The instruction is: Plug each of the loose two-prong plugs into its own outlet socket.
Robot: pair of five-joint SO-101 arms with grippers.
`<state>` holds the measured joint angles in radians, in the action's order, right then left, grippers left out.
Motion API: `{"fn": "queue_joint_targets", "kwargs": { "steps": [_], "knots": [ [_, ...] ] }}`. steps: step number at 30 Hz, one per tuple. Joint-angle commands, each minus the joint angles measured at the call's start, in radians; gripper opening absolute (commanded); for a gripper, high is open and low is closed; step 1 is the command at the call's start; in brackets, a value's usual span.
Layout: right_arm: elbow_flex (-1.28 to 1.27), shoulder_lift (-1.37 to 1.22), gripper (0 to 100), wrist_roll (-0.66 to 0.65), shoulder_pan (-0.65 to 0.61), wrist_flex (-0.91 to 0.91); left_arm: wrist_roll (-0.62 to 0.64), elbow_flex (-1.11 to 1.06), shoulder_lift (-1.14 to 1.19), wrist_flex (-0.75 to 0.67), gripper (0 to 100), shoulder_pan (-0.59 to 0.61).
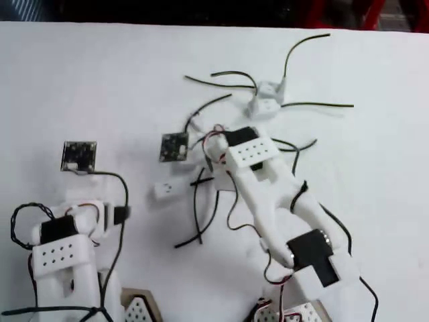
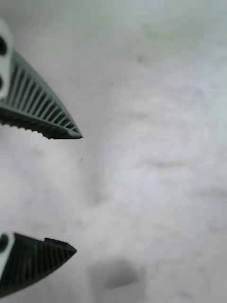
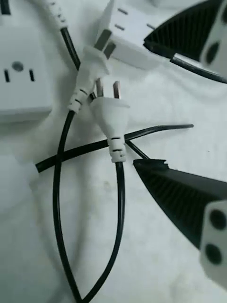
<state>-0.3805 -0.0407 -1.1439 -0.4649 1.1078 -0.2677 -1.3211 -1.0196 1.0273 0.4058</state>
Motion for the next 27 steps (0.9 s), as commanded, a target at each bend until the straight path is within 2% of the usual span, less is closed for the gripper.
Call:
{"fn": "queue_joint_targets", "kwargs": {
  "steps": [1,10,17,23,27],
  "knots": [
    [0.005,-0.03,33.4,-0.009,-0.028,-0.07,-0.011,0.005,-0.021,-0.015,33,0.007],
    [0.008,-0.082,33.4,0.003,-0.03,-0.139,-0.011,0.005,-0.021,-0.015,33,0.007],
    [0.086,-0.081,33.4,0.192,-0.025,-0.081,-0.011,0.005,-0.021,-0.015,33,0.007],
    [0.21,-0.09,33.4,0.516,-0.028,-0.016,-0.011,0.003,-0.021,-0.015,33,0.007],
    [0.238,-0.091,33.4,0.657,-0.042,0.012,-0.011,0.003,-0.021,-0.015,33,0.007]
  ]
}}
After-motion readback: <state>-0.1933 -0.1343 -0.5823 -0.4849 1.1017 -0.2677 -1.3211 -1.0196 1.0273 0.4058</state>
